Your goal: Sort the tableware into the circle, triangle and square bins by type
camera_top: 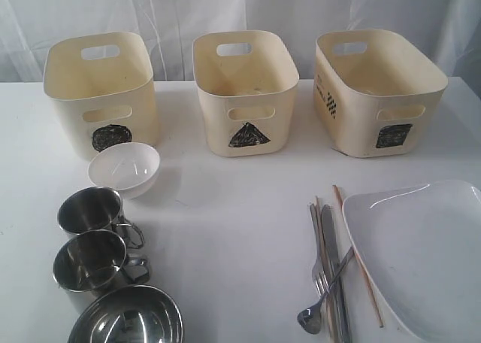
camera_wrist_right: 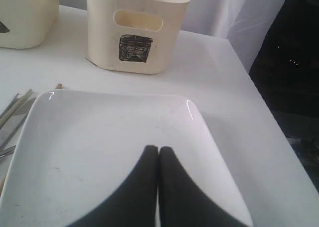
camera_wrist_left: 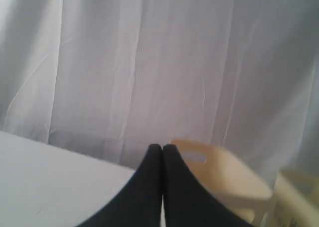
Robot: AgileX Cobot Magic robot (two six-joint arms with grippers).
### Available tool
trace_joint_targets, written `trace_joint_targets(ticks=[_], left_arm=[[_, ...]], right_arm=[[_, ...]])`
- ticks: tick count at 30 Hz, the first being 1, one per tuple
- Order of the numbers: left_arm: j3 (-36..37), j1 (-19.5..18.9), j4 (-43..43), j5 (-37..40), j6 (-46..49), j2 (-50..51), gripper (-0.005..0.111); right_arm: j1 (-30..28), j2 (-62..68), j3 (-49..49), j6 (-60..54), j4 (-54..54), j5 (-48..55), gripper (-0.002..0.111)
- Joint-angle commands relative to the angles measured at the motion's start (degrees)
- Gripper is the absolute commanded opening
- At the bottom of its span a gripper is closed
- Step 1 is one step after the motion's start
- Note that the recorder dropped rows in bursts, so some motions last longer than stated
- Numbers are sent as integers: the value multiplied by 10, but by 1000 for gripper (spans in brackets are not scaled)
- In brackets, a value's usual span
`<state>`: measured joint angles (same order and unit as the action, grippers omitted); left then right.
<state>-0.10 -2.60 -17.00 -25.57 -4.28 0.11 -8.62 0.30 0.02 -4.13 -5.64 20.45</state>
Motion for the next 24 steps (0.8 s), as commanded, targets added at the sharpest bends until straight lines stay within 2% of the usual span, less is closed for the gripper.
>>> trace_joint_targets(ticks=[1, 2, 4, 5, 7, 8, 9, 10, 11, 12, 15, 18, 20, 24], left_arm=[[1, 0, -21, -162, -133, -1, 0], [1, 0, -20, -220, -182, -1, 0], [1, 0, -58, -289, -147, -1, 0], [1, 0, -69, -302, -133, -1, 0], [-34, 0, -140, -280, -46, -1, 0], [-96, 0, -199, -224, 72, 17, 0], [-157, 0, -197, -170, 194, 60, 0], [-204, 0, -161, -126, 277, 106, 0], [-270, 0, -91, -33, 338, 188, 0], [-328, 0, -58, 38, 345, 247, 0], [-481, 0, -50, 371, 320, 463, 0], [-525, 0, -66, 582, 309, 581, 0], [-530, 0, -96, 689, 309, 632, 0], [-513, 0, -142, 846, 311, 704, 0]], right_arm=[[-2, -3, 0, -1, -4, -4, 0], [-2, -3, 0, -1, -4, -4, 0], [-2, -3, 0, -1, -4, -4, 0], [-2, -3, 0, -1, -4, -4, 0], [-2, -3, 0, -1, -4, -4, 0], [-2, -3, 0, -1, -4, -4, 0], [-2, -3, 0, -1, -4, -4, 0], [-2, -3, 0, -1, -4, -4, 0], [-2, -3, 0, -1, -4, -4, 0], [-2, -3, 0, -1, -4, -4, 0], [-2, -3, 0, -1, -4, -4, 0], [-2, -3, 0, -1, -4, -4, 0], [-2, -3, 0, -1, -4, -4, 0], [-2, -3, 0, -1, -4, -4, 0]])
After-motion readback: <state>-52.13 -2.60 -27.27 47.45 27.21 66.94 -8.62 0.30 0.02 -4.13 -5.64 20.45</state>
